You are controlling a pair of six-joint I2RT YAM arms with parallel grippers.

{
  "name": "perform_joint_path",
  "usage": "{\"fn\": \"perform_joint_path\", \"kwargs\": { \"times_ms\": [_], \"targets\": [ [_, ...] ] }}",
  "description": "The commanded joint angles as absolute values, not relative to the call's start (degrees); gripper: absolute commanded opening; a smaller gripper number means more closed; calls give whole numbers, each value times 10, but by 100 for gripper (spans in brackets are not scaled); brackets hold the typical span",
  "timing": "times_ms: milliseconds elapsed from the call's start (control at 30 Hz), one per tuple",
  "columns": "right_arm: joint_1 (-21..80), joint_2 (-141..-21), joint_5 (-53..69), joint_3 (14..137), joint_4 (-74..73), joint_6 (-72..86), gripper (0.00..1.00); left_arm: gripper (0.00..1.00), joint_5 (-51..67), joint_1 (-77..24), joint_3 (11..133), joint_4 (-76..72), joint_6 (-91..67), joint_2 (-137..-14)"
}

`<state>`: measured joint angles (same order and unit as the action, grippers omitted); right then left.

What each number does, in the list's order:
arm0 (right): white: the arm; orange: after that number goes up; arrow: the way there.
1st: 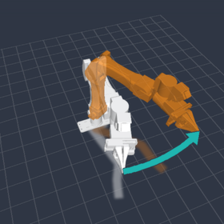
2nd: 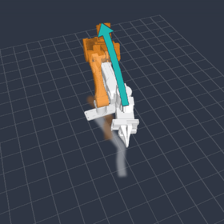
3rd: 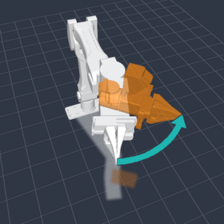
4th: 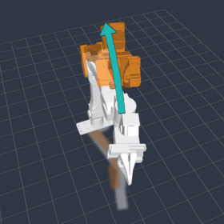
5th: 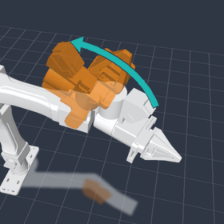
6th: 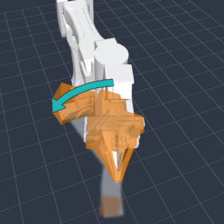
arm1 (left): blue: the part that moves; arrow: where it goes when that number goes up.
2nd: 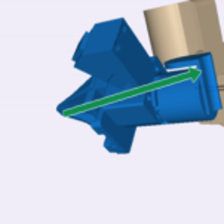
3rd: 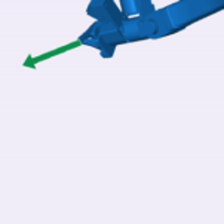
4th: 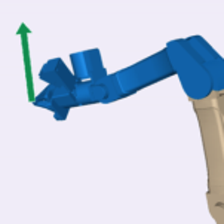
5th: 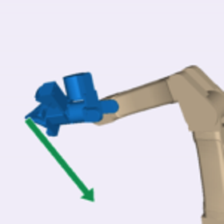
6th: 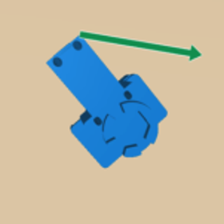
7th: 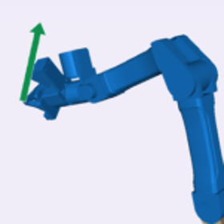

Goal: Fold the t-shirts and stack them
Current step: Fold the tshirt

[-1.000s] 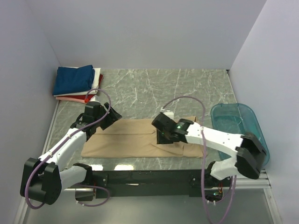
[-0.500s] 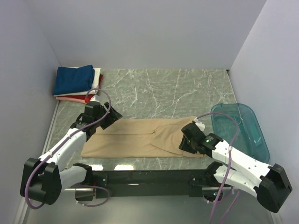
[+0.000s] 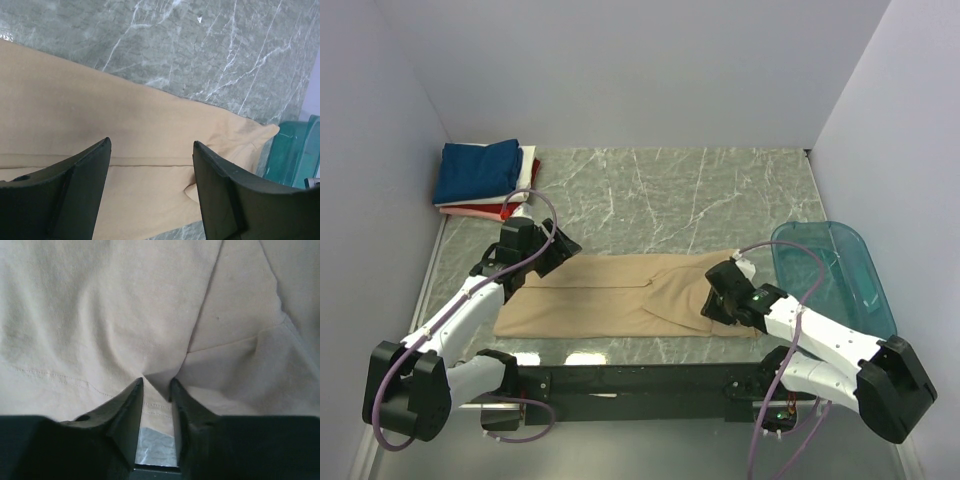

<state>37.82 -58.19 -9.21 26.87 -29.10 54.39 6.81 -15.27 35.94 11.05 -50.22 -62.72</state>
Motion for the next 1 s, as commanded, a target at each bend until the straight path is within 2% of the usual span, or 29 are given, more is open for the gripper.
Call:
{"fn": "perform_joint_path", "kwargs": {
  "times_ms": [0,33,100,133,167,467,867,933,967],
  "targets": [
    [374,-577,-112,265,-270,550,32,72,70,-156,371,104,-494,-614],
    [374,-577,-113,265,-276,549,23,72,71,-156,370,103,-495,-613],
    [373,-570,-114,270,-286,548,11,71,73,-156,368,100,-496,-615],
    [374,-561,-114,272,-303,547,0,72,74,-156,368,99,-497,-616],
    [374,-553,-113,279,-312,547,0,72,73,-156,367,99,-497,-617],
    [374,-434,-105,315,-435,541,0,72,69,-156,368,98,-496,-621],
    [374,-454,-63,237,-369,567,0,72,76,-156,361,82,-499,-636],
    [373,-465,-66,242,-368,568,14,72,80,-156,359,76,-501,-643],
    [374,-468,-69,245,-368,568,28,72,82,-156,359,74,-503,-645]
  ]
}}
